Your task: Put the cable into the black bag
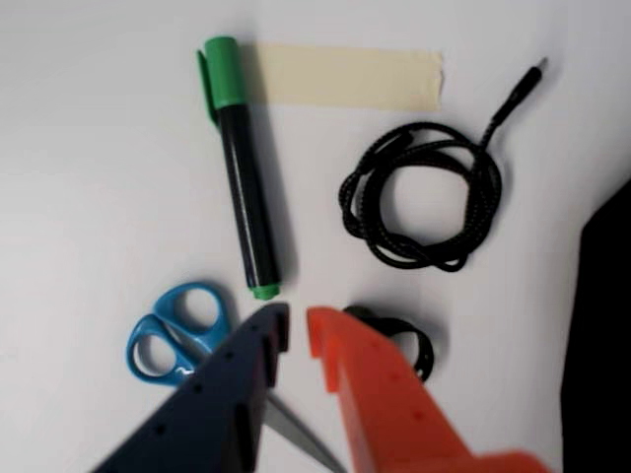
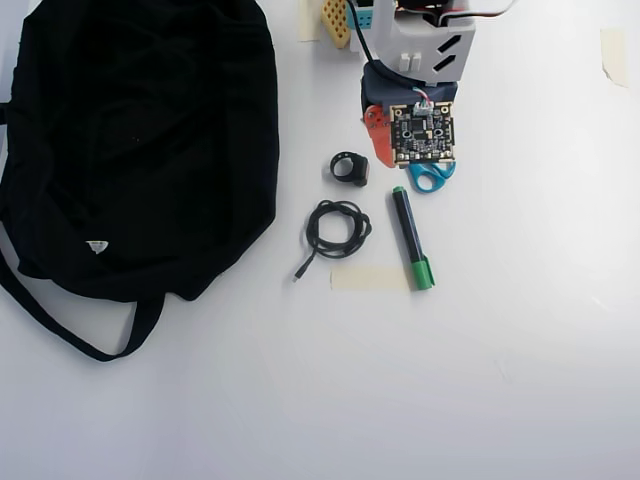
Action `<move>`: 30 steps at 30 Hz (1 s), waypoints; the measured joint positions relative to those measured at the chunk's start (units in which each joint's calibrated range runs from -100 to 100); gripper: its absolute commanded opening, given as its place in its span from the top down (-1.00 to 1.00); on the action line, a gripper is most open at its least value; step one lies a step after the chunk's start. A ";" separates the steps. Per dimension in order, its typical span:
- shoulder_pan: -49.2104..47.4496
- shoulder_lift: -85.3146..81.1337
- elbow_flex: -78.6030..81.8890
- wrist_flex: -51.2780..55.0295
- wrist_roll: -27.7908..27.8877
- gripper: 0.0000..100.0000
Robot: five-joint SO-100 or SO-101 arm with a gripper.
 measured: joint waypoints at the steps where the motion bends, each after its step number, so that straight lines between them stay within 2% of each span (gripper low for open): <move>1: 0.15 0.00 0.00 0.00 0.00 0.96; 9: 1.25 0.00 0.00 0.00 -0.05 0.94; 19: 3.23 0.00 3.22 0.00 -5.32 0.59; 30: 6.69 0.00 8.96 -8.84 -10.21 0.47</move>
